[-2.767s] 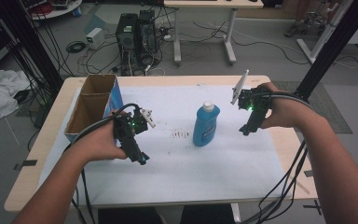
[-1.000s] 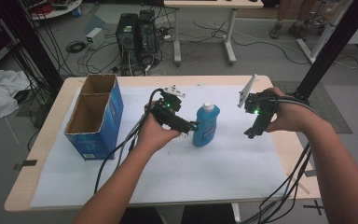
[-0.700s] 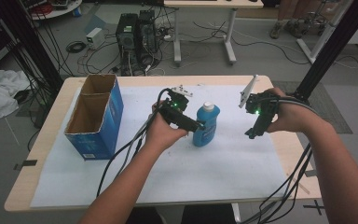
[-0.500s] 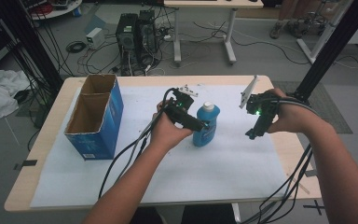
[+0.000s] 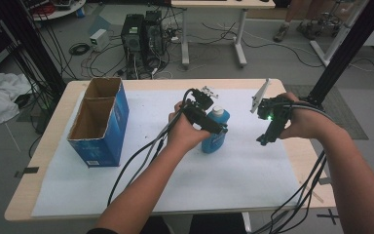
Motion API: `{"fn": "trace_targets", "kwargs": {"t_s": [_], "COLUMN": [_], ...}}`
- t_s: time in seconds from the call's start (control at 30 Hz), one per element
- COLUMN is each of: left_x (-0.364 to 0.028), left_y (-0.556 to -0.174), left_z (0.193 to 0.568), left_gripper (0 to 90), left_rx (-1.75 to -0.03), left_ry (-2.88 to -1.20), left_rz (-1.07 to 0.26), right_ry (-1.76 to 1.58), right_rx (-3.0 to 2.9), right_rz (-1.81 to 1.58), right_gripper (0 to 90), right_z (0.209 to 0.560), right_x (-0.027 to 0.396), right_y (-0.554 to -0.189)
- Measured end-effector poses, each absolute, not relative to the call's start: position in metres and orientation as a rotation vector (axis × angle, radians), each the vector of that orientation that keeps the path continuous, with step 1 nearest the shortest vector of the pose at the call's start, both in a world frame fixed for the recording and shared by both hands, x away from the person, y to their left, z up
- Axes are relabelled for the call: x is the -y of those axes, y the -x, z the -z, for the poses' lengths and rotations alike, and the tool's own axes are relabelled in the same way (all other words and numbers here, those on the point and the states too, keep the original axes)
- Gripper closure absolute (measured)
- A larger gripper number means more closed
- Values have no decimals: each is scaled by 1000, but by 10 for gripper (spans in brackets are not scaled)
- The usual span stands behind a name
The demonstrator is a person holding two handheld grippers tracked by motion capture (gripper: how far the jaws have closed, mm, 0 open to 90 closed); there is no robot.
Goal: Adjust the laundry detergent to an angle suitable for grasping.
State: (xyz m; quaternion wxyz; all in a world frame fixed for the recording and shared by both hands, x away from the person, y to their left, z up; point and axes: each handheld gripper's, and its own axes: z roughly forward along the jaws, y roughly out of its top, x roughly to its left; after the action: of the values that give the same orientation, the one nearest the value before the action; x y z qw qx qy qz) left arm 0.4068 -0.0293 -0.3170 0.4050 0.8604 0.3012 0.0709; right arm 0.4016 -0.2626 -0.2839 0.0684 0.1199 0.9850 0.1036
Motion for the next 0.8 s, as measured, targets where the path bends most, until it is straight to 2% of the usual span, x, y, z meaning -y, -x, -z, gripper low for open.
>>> {"fn": "trace_targets", "kwargs": {"t_s": [0.43, 0.8], "left_x": [43, 47], "left_y": [-419, -422], "left_z": [326, 328], "left_gripper": [17, 94], "left_rx": [-781, -776], "left_ry": [-2222, -2242], "left_rz": [-165, -156], "right_ry": [-372, -375], "right_rx": [-2971, -2965], "right_rz": [-310, -315], "right_gripper": [128, 128], "right_z": [286, 286], "right_x": [263, 265], "right_y": [-402, -401]}}
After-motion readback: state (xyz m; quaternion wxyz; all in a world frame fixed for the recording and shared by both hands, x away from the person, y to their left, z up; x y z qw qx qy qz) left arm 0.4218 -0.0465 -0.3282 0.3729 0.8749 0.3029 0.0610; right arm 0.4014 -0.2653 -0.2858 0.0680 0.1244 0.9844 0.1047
